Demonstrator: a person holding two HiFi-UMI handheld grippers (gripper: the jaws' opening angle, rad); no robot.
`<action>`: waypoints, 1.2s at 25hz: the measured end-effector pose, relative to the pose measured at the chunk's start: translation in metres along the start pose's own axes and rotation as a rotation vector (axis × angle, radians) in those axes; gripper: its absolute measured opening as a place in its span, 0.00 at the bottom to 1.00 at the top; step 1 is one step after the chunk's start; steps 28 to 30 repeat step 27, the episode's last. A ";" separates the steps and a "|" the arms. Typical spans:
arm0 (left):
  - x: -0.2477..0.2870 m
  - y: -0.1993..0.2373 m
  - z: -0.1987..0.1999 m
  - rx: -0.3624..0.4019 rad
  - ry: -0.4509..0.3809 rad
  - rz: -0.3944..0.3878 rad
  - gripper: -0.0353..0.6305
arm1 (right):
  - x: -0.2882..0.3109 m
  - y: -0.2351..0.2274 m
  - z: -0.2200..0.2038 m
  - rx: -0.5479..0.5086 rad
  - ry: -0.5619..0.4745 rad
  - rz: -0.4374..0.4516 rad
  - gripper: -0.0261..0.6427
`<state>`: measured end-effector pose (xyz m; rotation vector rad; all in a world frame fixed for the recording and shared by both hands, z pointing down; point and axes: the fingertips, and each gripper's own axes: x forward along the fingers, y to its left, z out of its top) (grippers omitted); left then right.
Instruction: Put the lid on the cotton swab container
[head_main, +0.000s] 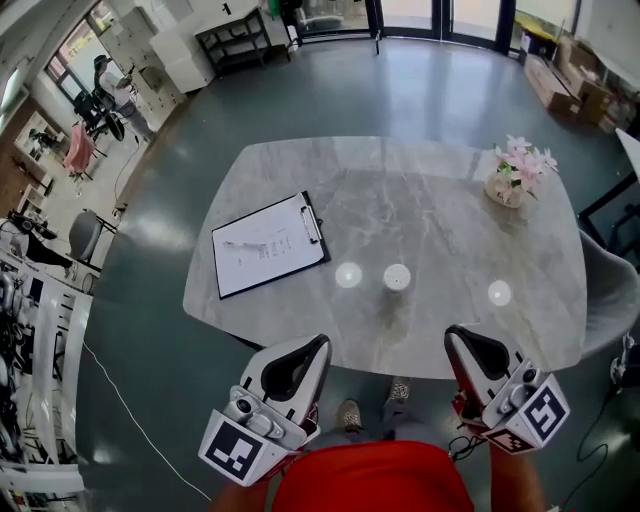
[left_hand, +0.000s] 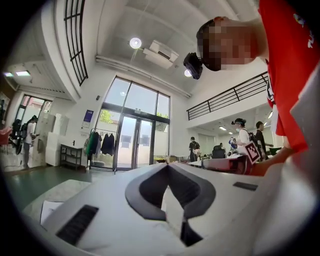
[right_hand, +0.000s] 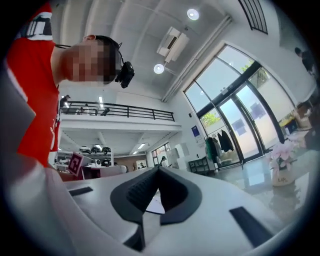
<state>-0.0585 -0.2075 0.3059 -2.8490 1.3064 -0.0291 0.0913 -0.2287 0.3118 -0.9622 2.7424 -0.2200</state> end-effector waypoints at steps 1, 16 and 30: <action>-0.004 -0.001 0.002 0.001 -0.006 -0.008 0.06 | -0.001 0.006 0.001 -0.015 0.002 -0.017 0.05; -0.038 -0.044 0.016 -0.002 -0.046 -0.005 0.06 | -0.024 0.073 0.013 -0.180 0.051 0.004 0.05; -0.028 -0.074 0.019 0.011 -0.056 0.021 0.06 | -0.038 0.072 0.019 -0.182 0.066 0.074 0.05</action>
